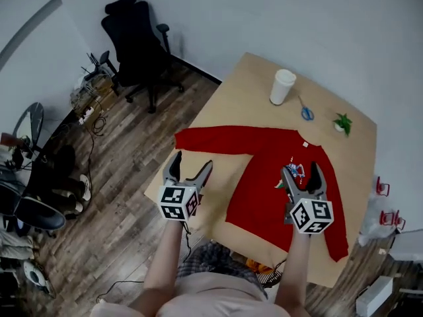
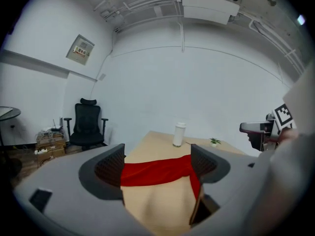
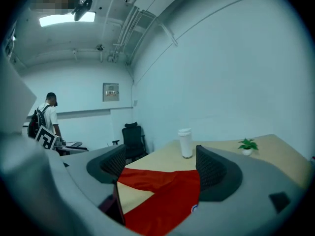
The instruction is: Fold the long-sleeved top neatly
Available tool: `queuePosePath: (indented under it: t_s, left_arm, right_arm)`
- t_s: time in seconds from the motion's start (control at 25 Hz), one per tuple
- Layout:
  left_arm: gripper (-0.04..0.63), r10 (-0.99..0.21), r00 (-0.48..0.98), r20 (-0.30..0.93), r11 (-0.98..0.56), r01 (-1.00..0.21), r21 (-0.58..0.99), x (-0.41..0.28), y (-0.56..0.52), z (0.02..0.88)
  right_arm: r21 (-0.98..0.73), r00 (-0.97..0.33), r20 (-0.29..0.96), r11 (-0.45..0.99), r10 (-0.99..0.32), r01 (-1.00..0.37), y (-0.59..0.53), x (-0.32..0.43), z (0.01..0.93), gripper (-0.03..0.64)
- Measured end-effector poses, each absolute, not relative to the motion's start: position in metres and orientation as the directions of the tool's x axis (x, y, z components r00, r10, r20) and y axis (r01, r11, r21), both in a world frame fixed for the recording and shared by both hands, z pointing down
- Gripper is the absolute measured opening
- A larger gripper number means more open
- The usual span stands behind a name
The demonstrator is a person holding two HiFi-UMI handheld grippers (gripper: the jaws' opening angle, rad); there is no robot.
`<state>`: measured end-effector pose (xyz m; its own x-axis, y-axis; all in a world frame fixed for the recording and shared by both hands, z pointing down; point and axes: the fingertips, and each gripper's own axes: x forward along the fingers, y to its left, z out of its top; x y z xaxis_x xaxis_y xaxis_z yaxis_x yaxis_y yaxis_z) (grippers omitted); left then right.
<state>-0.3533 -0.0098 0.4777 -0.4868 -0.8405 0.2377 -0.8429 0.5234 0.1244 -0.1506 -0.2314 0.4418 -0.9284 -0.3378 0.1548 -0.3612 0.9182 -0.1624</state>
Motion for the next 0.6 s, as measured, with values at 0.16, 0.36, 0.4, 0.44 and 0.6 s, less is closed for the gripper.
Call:
queuePosePath:
  t_s: [0.16,0.36,0.4,0.44,0.6]
  left_arm:
    - [0.405,-0.775,-0.565,0.283,0.617,-0.775,0.139,-0.389,0.02,0.498]
    - [0.405,-0.726,-0.595,0.345,0.666,-0.733,0.136,-0.423,0.024,0.527]
    - [0.405,-0.717,-0.598,0.358,0.674,-0.725,0.14,-0.431,0.023,0.533]
    - [0.405,-0.708,-0.602,0.369,0.683,-0.716,0.144,-0.438,0.021,0.539]
    - [0.403,-0.672,-0.616,0.411,0.718,-0.679,0.156,-0.463,0.015,0.564]
  right_arm:
    - [-0.177,-0.961,0.185,0.955,-0.207,-0.239,-0.201,-0.221,0.457,0.43]
    - [-0.201,-0.968,0.24,0.971,-0.077,-0.127,-0.168,-0.293,0.483,0.43]
    - [-0.202,-0.966,0.251,0.973,-0.056,-0.109,-0.163,-0.307,0.488,0.43]
    - [-0.203,-0.964,0.263,0.975,-0.037,-0.093,-0.158,-0.32,0.494,0.428]
    - [-0.194,-0.952,0.306,0.98,0.019,-0.043,-0.146,-0.364,0.511,0.425]
